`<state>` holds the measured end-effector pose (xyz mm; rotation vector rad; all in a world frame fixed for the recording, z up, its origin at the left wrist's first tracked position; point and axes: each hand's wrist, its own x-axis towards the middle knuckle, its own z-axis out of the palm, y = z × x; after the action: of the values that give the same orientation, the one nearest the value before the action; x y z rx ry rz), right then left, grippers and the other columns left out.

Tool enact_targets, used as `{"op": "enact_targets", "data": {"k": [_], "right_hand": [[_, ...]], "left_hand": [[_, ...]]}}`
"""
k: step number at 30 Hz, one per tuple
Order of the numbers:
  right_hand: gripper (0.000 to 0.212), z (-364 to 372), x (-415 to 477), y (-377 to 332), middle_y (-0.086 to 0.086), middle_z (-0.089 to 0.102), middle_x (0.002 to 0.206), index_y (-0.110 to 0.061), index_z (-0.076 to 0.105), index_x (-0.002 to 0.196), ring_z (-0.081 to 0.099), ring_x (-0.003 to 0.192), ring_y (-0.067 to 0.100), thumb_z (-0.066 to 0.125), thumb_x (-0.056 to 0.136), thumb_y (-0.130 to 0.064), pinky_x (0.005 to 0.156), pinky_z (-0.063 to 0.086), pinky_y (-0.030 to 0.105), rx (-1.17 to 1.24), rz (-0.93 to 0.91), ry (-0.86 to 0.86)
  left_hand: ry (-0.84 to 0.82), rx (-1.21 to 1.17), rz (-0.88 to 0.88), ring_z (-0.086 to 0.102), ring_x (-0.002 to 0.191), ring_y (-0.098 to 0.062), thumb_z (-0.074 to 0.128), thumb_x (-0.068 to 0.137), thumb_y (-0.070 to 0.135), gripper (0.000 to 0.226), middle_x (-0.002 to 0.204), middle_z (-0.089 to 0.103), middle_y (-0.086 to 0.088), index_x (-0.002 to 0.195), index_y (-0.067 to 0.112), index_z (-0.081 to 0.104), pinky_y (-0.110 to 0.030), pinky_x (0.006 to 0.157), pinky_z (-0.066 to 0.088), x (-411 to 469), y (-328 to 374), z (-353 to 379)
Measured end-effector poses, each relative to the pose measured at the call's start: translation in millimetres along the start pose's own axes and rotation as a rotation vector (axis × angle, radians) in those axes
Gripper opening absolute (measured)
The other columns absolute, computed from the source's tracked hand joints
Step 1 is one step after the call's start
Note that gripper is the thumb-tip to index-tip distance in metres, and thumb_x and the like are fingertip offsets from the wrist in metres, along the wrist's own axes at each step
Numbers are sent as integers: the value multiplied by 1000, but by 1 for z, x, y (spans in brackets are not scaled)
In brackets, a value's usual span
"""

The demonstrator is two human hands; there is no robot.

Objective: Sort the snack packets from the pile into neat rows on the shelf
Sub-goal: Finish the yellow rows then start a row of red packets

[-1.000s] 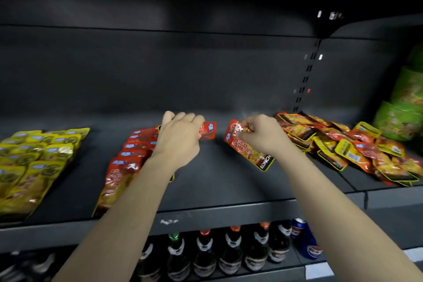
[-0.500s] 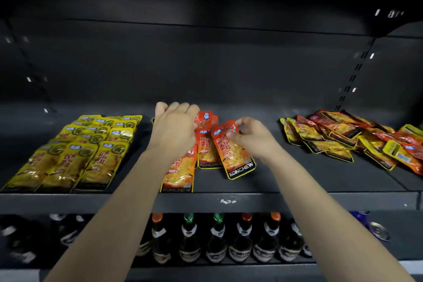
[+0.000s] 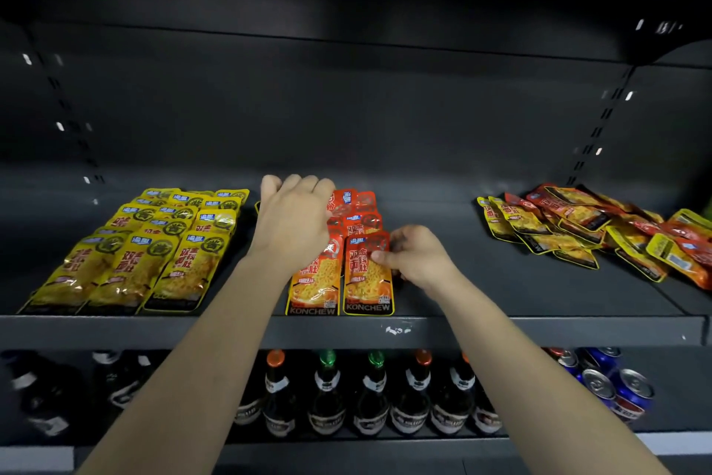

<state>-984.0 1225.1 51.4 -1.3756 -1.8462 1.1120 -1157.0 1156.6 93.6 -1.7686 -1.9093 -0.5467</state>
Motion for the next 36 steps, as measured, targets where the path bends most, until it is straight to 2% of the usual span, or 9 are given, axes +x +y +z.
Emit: {"op": "enact_targets", "data": {"k": [5, 10, 12, 14, 16, 19, 23, 28, 36], "right_hand": [[27, 0, -1, -4, -5, 60, 80, -15, 60, 94, 61, 83, 17, 80, 77, -23, 73, 47, 29, -174, 0, -2], [25, 0, -4, -10, -2, 61, 82, -14, 61, 89, 59, 78, 15, 79, 77, -27, 56, 40, 25, -307, 15, -49], [32, -2, -4, -12, -3, 57, 83, -14, 57, 91, 57, 81, 16, 81, 75, -27, 53, 37, 23, -326, 21, -56], [47, -5, -4, -14, -4, 50, 90, -14, 46, 101, 52, 86, 16, 83, 73, -25, 53, 34, 21, -310, 22, -54], [54, -7, -4, -15, -3, 48, 98, -15, 41, 105, 50, 90, 16, 83, 73, -24, 55, 34, 21, -283, 22, -66], [44, -10, 1, -11, -1, 52, 102, -15, 46, 106, 53, 91, 16, 77, 79, -30, 63, 39, 24, -222, 19, -47], [31, -24, 10, -6, 1, 58, 103, -15, 56, 105, 57, 94, 18, 69, 85, -35, 74, 42, 25, -289, -40, 31], [23, -51, 25, 1, 0, 61, 93, -15, 62, 101, 59, 91, 19, 68, 85, -30, 72, 41, 22, -378, -54, 71], [14, -93, 52, 16, -2, 62, 84, -18, 65, 96, 60, 88, 17, 65, 85, -25, 68, 38, 21, -471, -91, 116]], "left_hand": [[-9, 2, -5, 51, 102, -21, 54, 92, 19, 22, 107, 61, 2, 114, 19, 53, -35, 89, 23, 0, -1, 1], [-6, -1, -10, 51, 102, -21, 53, 92, 19, 22, 106, 61, 1, 114, 19, 53, -35, 89, 23, 2, -2, 1], [-2, 6, -8, 51, 101, -21, 54, 92, 20, 22, 105, 61, 1, 113, 18, 53, -35, 88, 22, 3, -2, 1], [-3, 8, -4, 51, 100, -21, 54, 91, 19, 21, 104, 61, 1, 112, 18, 54, -35, 87, 21, 5, -2, 2], [-8, 0, 0, 51, 100, -21, 53, 92, 19, 20, 104, 61, 2, 112, 18, 53, -35, 88, 22, 5, -2, 2], [2, -28, 2, 50, 101, -20, 52, 94, 20, 21, 107, 60, 2, 115, 19, 52, -34, 88, 22, 7, -1, 4], [30, -91, -21, 51, 104, -20, 52, 96, 23, 25, 113, 61, 3, 121, 20, 51, -34, 88, 21, 16, 5, 6], [54, -123, -5, 53, 104, -19, 54, 96, 24, 27, 113, 61, 4, 122, 22, 50, -35, 91, 23, 36, 23, 9], [13, -222, -9, 58, 99, -22, 55, 95, 27, 25, 109, 63, 2, 118, 21, 47, -33, 85, 22, 74, 63, 27]]}}
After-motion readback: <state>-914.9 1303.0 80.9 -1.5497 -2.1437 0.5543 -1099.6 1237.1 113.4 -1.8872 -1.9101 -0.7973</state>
